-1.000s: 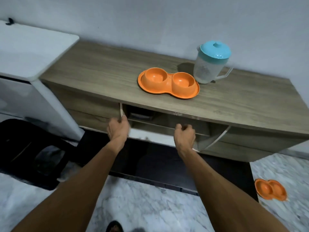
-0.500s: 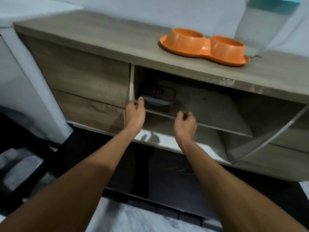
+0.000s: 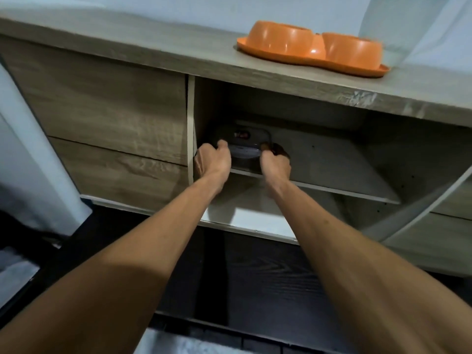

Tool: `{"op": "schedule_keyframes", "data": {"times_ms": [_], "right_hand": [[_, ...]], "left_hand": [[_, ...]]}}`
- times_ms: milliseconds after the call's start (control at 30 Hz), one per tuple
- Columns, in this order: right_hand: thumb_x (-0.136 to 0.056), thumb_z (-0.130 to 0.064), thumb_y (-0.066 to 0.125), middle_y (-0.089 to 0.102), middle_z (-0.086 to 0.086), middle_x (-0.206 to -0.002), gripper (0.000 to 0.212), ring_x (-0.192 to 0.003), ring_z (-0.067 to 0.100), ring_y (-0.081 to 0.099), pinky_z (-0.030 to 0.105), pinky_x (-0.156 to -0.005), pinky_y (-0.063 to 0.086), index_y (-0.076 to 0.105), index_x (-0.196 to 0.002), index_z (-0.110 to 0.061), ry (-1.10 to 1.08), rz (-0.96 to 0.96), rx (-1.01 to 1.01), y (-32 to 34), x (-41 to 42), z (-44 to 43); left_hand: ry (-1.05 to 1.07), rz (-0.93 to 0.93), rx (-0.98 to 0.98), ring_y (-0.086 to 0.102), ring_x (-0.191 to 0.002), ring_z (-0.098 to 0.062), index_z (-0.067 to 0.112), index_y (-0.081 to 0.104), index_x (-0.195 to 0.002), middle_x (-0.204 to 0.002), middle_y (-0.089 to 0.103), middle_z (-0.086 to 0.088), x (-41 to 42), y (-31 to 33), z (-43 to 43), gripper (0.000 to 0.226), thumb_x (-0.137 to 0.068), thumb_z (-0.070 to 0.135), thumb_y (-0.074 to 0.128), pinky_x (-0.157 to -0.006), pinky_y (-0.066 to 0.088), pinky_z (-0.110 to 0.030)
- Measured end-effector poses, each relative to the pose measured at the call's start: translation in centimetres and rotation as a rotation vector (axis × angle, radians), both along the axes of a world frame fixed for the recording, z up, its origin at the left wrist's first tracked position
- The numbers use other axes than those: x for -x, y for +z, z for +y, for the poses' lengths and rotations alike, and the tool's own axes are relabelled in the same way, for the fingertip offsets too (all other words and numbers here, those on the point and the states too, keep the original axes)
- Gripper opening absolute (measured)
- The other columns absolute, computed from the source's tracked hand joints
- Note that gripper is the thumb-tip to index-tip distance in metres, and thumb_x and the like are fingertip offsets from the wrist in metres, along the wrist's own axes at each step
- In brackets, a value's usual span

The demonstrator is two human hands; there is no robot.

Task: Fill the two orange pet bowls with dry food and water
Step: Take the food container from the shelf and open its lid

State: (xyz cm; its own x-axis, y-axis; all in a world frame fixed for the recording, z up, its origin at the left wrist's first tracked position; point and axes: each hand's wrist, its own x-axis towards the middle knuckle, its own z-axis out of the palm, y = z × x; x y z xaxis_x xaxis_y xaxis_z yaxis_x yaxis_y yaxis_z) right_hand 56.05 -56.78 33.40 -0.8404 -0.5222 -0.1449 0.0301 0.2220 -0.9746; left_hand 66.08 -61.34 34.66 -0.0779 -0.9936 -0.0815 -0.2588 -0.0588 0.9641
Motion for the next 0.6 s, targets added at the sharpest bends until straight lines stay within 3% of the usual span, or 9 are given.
{"op": "schedule_keyframes", "data": {"times_ms": [133, 233, 400, 600], "right_hand": [[-0.094, -0.032, 0.06, 0.062, 0.008, -0.113, 0.038, -0.101, 0.023, 0.057, 0.033, -0.09, 0.043, 0.058, -0.125, -0.01, -0.005, -0.032, 0.001, 1.2, -0.6, 2.5], [-0.09, -0.033, 0.062, 0.063, 0.001, -0.117, 0.039, -0.11, 0.024, 0.058, 0.037, -0.101, 0.044, 0.061, -0.123, -0.014, -0.032, -0.037, -0.007, 3.2, -2.3, 4.8], [-0.085, -0.027, 0.064, 0.072, 0.001, -0.109, 0.033, -0.101, 0.021, 0.065, 0.038, -0.098, 0.051, 0.068, -0.118, -0.021, -0.028, -0.124, -0.034, 7.0, -5.8, 9.7], [-0.087, -0.022, 0.064, 0.071, 0.003, -0.11, 0.033, -0.103, 0.022, 0.065, 0.042, -0.099, 0.051, 0.068, -0.119, -0.017, -0.014, -0.209, -0.07, 13.2, -9.2, 15.6]], "left_hand": [[0.022, 0.029, -0.082, 0.053, -0.092, -0.023, 0.003, 0.06, -0.119, -0.117, 0.062, -0.014, -0.6, 1.4, 1.3, 0.038, -0.099, 0.034, 0.049, -0.075, 0.036, -0.029], [0.028, 0.048, -0.136, 0.053, -0.077, -0.019, 0.003, 0.062, -0.11, -0.104, 0.064, -0.015, -1.7, 2.7, 3.1, 0.035, -0.098, 0.035, 0.053, -0.067, 0.038, -0.027], [0.086, 0.065, -0.25, 0.064, -0.09, -0.029, 0.004, 0.068, -0.105, -0.103, 0.07, -0.017, -5.2, 6.1, 7.9, 0.027, -0.095, 0.027, 0.057, -0.078, 0.049, -0.033], [0.154, 0.002, -0.332, 0.062, -0.08, -0.033, 0.003, 0.068, -0.094, -0.095, 0.07, -0.021, -9.1, 12.2, 14.1, 0.026, -0.093, 0.028, 0.059, -0.067, 0.041, -0.028]]}}
